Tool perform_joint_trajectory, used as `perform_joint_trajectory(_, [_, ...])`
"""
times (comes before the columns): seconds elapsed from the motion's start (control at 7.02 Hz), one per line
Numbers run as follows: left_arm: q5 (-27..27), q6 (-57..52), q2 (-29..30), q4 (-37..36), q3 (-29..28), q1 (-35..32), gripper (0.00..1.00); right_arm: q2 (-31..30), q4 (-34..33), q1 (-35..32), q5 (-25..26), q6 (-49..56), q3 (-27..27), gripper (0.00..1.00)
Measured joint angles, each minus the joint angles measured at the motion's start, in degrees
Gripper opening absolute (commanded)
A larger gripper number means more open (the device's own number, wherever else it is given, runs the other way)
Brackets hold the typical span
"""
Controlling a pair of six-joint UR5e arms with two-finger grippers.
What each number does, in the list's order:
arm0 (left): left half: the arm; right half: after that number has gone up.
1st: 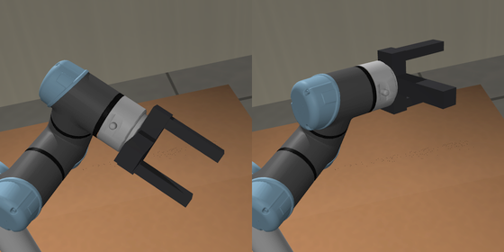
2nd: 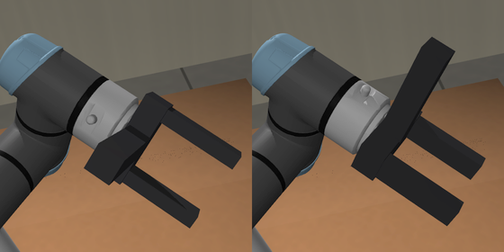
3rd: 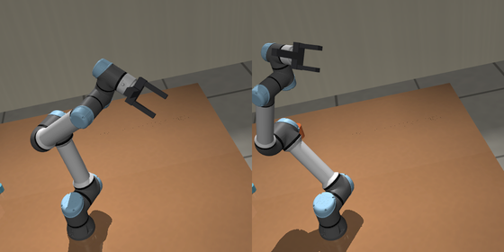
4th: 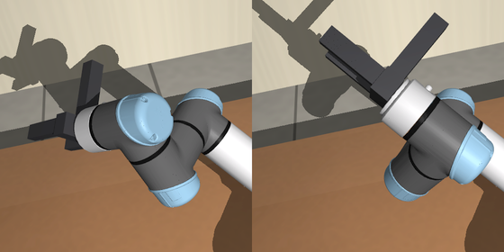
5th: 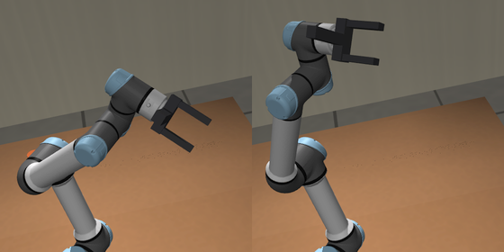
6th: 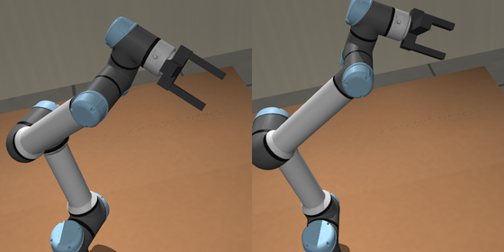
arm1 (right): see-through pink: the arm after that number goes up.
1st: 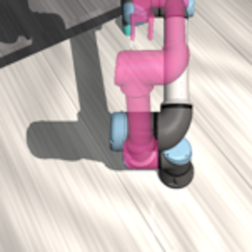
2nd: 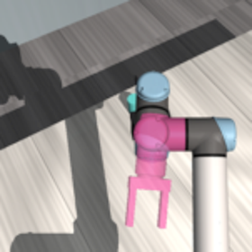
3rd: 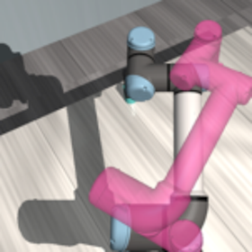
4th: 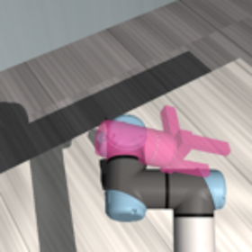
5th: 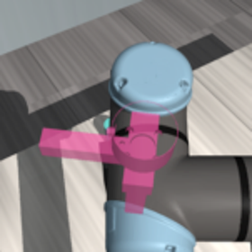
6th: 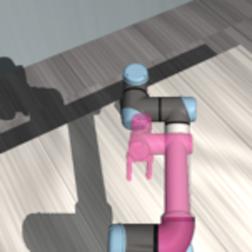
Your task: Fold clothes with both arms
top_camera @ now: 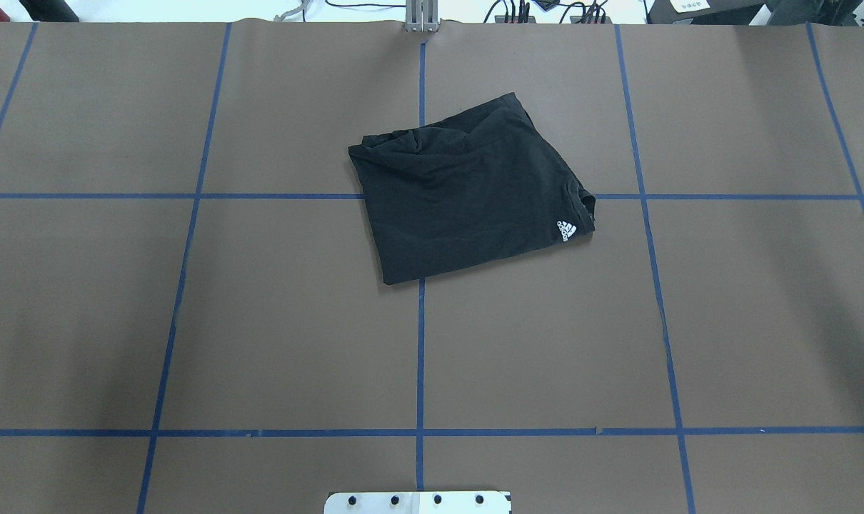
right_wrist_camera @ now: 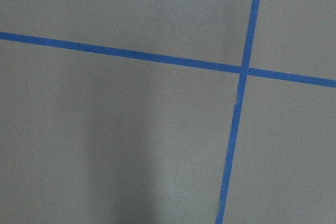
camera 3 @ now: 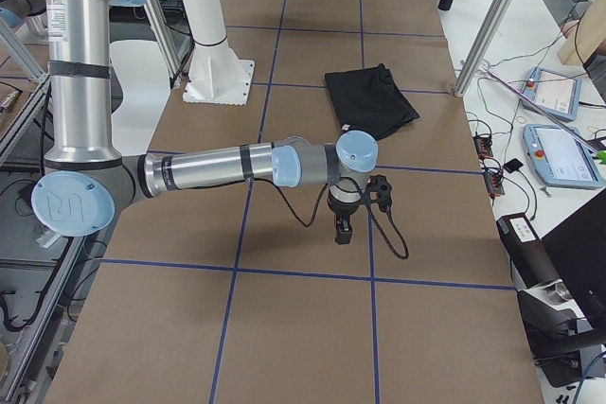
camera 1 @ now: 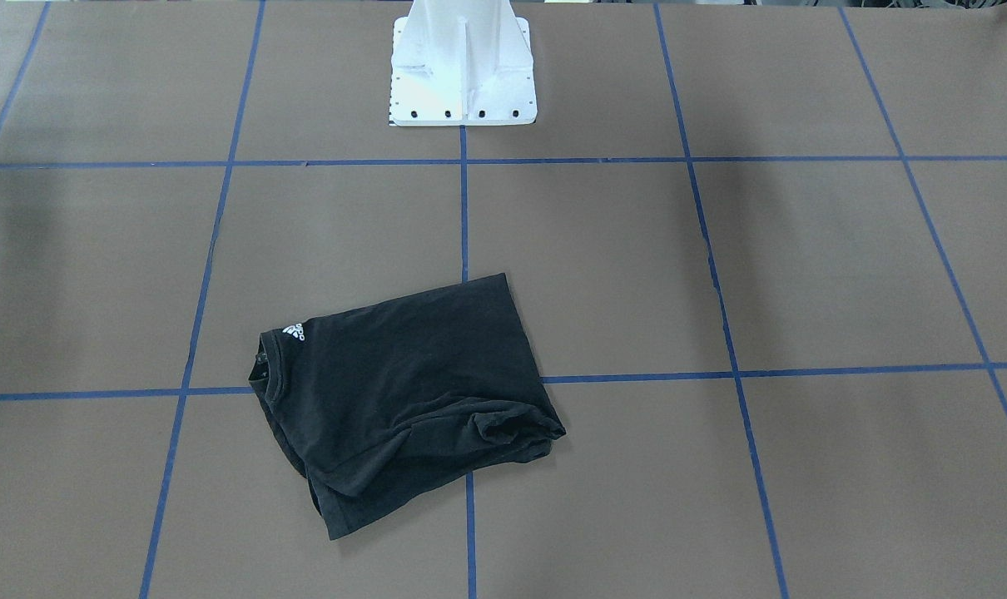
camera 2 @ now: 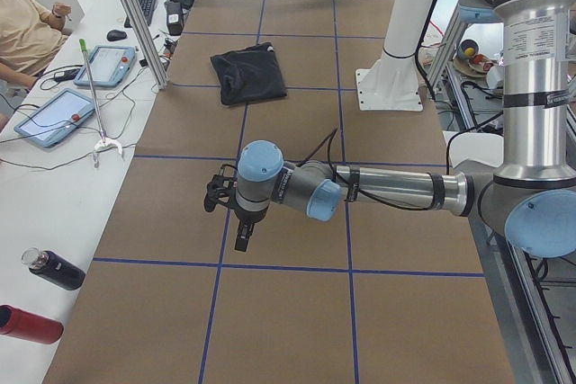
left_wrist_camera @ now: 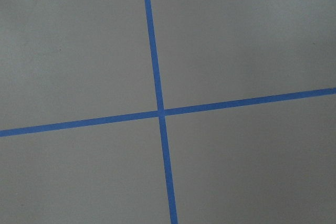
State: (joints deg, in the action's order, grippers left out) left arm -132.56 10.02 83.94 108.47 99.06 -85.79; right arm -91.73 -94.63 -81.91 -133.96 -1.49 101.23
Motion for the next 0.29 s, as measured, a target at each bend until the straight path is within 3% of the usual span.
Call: perform_joint_trajectory(0.29, [-0.31, 0.0, 0.01, 0.14, 0.37, 0.01, 1.0, -0.19, -0.03, -0.03, -0.28, 0.0, -0.22, 1.0])
